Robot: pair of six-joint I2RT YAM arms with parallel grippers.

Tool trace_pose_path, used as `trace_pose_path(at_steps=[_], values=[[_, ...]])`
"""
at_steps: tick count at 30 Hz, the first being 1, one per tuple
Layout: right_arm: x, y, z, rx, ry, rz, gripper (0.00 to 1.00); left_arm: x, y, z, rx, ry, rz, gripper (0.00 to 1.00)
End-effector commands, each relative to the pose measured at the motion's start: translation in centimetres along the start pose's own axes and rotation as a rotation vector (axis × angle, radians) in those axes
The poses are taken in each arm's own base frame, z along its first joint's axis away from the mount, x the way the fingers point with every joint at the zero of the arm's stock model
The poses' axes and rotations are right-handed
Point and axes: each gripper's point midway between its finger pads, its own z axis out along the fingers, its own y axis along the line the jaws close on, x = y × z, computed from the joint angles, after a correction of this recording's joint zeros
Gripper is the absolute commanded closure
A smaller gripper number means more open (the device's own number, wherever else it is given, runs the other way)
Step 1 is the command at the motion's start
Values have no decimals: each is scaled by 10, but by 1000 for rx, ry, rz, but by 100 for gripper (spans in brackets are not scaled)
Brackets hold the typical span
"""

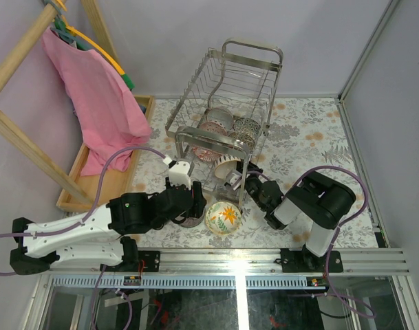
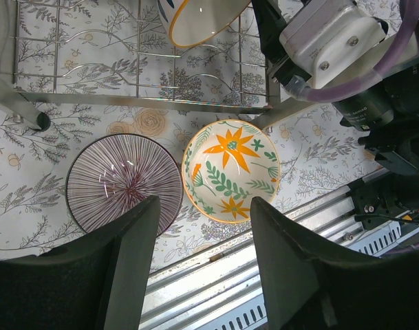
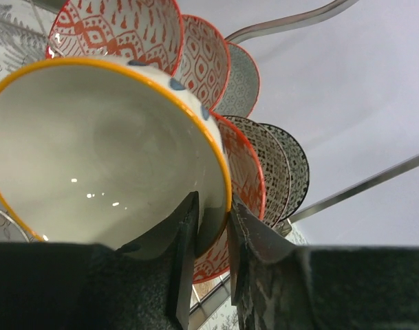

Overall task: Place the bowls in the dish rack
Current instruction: Adjust the dish rack at the center of the board.

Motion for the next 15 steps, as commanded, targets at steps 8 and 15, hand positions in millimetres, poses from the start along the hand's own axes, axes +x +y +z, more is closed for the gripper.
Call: trace_pose_path(at_steps=[8,15], values=[[-14,43,-26,-159,-85,24,72,-18,-16,0,46,-46,-26,45],[-11,42,-31,-142,-60,28,67,-19,-18,1,48,-47,-24,45]])
